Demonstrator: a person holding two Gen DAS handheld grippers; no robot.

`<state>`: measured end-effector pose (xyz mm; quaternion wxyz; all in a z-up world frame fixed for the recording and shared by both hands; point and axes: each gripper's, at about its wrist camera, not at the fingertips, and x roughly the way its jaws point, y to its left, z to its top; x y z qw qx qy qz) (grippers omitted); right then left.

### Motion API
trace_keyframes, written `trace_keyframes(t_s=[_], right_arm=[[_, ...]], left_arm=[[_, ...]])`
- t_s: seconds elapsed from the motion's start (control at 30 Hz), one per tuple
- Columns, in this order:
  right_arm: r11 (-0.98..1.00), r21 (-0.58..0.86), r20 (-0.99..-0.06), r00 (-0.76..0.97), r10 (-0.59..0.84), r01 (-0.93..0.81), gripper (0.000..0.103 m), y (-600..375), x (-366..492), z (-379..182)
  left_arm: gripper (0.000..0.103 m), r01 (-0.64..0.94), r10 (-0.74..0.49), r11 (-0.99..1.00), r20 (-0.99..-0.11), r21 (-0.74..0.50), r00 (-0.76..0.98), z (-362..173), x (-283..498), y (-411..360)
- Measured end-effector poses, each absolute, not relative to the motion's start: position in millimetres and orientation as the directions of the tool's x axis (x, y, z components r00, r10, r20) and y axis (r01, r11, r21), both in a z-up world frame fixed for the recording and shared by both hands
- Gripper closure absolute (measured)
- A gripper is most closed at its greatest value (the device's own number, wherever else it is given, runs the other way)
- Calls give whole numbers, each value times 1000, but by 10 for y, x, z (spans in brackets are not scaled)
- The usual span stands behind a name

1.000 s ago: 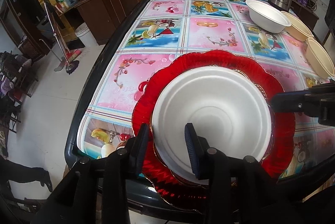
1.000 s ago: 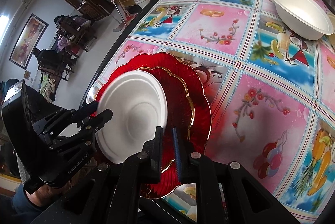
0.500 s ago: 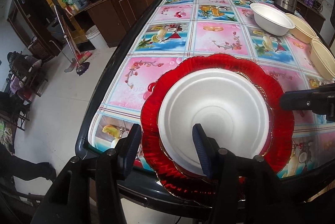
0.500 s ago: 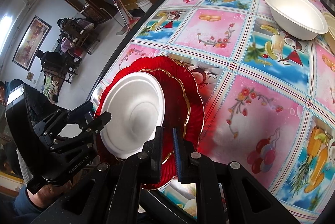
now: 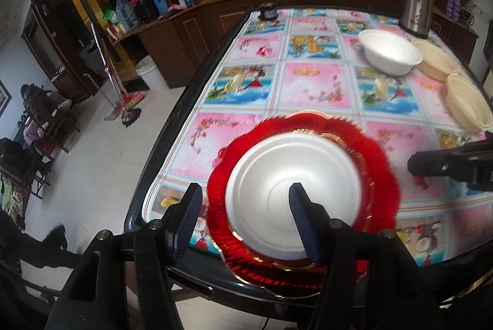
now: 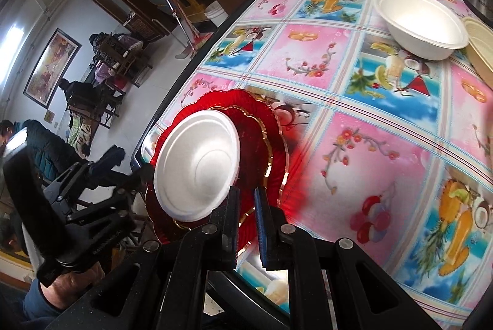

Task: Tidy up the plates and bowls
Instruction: 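Move the left gripper to the large beige bowl and grasp its rim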

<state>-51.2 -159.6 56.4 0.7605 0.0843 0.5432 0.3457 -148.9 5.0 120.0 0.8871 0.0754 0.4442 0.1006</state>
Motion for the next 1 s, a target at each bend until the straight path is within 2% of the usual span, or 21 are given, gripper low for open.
trace_keyframes(t_s=[0.2, 0.37, 0.67, 0.83, 1.0], right_arm=[[772, 511, -764, 211, 610, -379, 91, -2019, -523, 568], [801, 523, -765, 254, 592, -291, 91, -2539, -520, 532], [828, 550, -760, 342, 552, -113, 92, -3544, -481, 512], [832, 554, -760, 402, 511, -11, 86, -4151, -444, 529], [832, 550, -766, 437, 471, 66, 86, -4692, -358, 516]], left_arm=[[39, -23, 179, 976, -740, 216, 648, 1414, -1412, -418], [39, 90, 91, 977, -761, 193, 643, 1355, -1279, -894], [39, 188, 3, 971, -791, 149, 612, 1231, -1133, -1484], [39, 228, -78, 972, -832, 60, 550, 1114, -941, -1752], [39, 271, -190, 960, -868, -67, 459, 1038, -563, -2087]])
